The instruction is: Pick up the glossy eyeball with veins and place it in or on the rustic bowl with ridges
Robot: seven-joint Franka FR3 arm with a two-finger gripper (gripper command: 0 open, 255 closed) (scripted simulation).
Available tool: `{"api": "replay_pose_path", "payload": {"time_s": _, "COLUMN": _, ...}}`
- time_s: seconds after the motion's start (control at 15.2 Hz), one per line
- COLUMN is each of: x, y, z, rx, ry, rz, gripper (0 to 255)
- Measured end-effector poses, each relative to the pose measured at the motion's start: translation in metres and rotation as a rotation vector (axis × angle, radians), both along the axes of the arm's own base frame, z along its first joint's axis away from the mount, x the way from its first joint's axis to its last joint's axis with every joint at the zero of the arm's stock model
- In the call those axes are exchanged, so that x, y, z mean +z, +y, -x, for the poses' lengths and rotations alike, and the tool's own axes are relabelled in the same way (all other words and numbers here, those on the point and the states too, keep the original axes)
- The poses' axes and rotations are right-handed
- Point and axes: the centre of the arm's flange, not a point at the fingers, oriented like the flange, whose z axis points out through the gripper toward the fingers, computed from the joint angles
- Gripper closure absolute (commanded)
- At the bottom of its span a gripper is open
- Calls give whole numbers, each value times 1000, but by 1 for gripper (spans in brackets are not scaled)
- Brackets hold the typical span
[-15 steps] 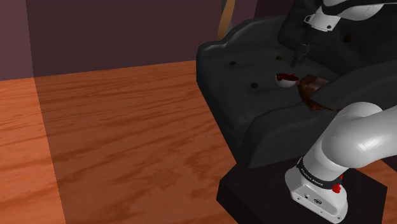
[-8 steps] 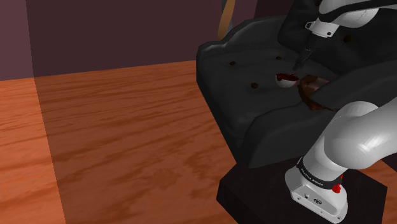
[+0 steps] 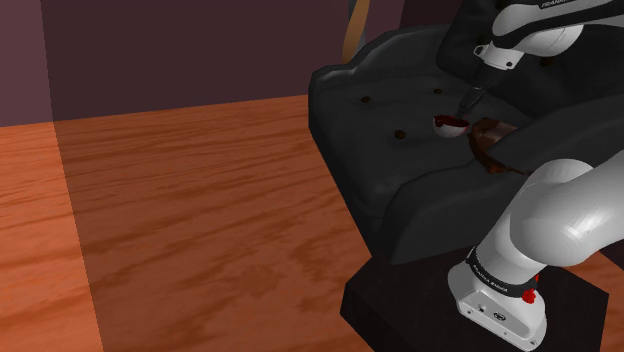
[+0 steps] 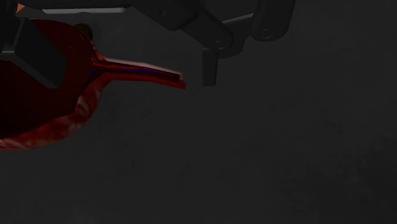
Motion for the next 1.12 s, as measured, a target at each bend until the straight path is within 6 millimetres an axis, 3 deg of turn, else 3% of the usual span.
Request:
{"api": "replay_pose_path", "payload": {"time_s": 0.2, "x": 0, "y": 0, "z": 0, "rx": 0, "ry": 0, "rz": 0, "gripper": 0}}
{"api": "replay_pose_path", "payload": {"time_s": 0.26, "x": 0, "y": 0, "z": 0, "rx": 0, "ry": 0, "rz": 0, "gripper": 255}}
{"api": "replay_pose_path", "payload": {"time_s": 0.92, "x": 0, "y": 0, "z": 0, "rx": -1, "ry": -1, "rz": 1, "gripper": 255}}
{"api": "replay_pose_path", "payload": {"time_s": 1.12, "x": 11, "y": 0, "z": 0, "rx": 0, "ry": 0, "rz": 0, "gripper": 255}}
